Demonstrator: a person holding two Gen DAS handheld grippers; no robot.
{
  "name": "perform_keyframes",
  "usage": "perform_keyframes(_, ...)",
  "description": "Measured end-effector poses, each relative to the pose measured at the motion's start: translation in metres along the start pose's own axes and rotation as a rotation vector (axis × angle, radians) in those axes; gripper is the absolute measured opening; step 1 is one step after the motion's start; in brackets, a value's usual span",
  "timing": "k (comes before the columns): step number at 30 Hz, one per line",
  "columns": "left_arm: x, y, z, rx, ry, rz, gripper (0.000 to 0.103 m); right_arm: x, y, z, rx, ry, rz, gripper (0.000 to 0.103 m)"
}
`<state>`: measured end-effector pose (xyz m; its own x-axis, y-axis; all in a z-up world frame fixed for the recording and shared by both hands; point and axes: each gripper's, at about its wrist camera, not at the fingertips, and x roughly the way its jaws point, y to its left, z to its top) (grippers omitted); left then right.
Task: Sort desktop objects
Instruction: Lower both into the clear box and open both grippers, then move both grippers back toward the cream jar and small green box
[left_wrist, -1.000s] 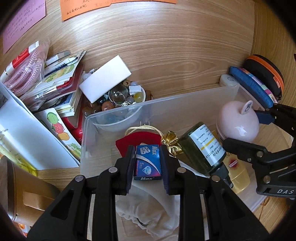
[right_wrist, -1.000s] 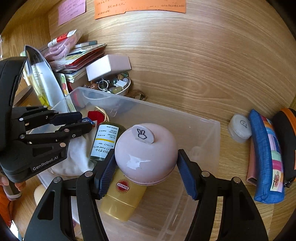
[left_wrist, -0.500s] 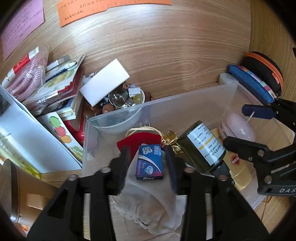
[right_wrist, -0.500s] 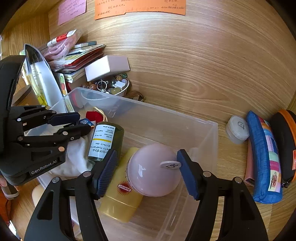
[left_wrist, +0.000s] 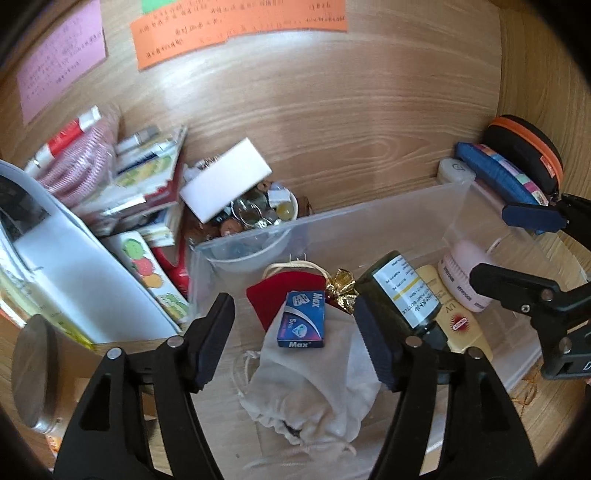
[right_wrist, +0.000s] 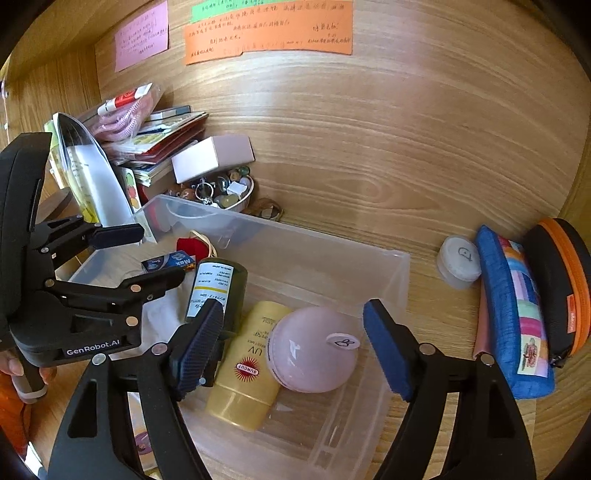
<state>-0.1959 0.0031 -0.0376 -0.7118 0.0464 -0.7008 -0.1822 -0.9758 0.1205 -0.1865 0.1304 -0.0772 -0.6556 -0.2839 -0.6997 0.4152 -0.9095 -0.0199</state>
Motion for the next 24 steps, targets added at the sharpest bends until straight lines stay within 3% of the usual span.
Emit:
perform_keyframes(5, -0.023, 0.003, 0.001, -0.017, -0.036, 0.003, 0.075, -0.019, -0.002, -0.002, 0.009, -0.014, 0.003, 0.077)
perform_keyframes(7, -0.033, 0.002, 0.000, -0.024, -0.051, 0.012, 0.088, -0.028, -0.002, -0.004, 0.010, -0.023, 0.002, 0.082)
perform_keyframes(9, -0.042, 0.000, -0.001, -0.027, -0.069, 0.015, 0.091, -0.039, -0.001, -0.006, 0.019, -0.042, 0.002, 0.084)
perform_keyframes(16, -0.079, -0.010, -0.012, -0.010, -0.118, 0.038, 0.096, -0.072, 0.004, -0.015, 0.021, -0.082, 0.005, 0.084)
perform_keyframes(24, -0.097, -0.021, -0.032, -0.020, -0.111, 0.000, 0.097, -0.105, 0.001, -0.032, 0.049, -0.121, 0.013, 0.085)
